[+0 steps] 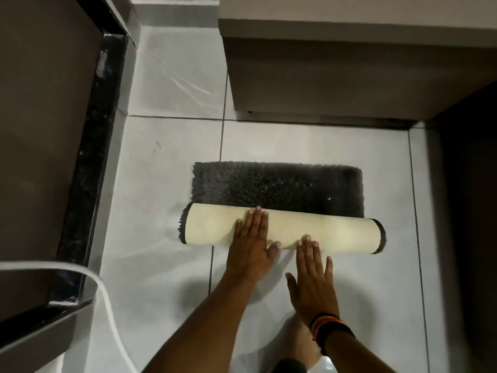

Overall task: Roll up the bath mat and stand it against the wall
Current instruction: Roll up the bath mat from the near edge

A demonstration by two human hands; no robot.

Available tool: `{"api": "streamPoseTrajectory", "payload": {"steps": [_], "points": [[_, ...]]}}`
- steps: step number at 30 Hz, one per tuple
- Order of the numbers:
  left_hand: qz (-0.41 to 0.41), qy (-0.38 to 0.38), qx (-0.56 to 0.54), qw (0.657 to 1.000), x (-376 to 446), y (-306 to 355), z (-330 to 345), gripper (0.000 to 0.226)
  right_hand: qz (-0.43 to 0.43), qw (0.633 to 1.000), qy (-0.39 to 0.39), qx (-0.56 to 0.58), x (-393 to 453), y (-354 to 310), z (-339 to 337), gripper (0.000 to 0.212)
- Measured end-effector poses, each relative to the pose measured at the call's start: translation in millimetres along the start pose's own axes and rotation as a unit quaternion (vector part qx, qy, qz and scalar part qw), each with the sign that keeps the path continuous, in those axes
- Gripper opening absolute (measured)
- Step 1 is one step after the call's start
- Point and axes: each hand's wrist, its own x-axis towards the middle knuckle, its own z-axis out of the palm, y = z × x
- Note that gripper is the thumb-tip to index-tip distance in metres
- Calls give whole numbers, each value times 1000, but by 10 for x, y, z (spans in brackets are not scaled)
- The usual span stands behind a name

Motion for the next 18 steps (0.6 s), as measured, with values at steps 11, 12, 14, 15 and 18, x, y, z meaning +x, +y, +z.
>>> {"api": "streamPoseTrajectory", "payload": {"steps": [11,12,14,15,18], "points": [[36,12,-5,999,-4,254,-57,77,-7,995,-98,37,1250,62,-937,83],[16,3,2,1000,54,254,-96,77,-9,993,-113,42,1310,63,-1017,81],[-2,-5,20,1000,195,290,-204,76,-12,992,-113,61,1354,92,-1160,76],[-8,-11,21,1000,248,310,-242,76,-12,993,-84,85,1316,102,-1175,73],[-28,-7,-2,1000,520,406,-418,80,36,968,103,224,1134,159,-1133,53]]}}
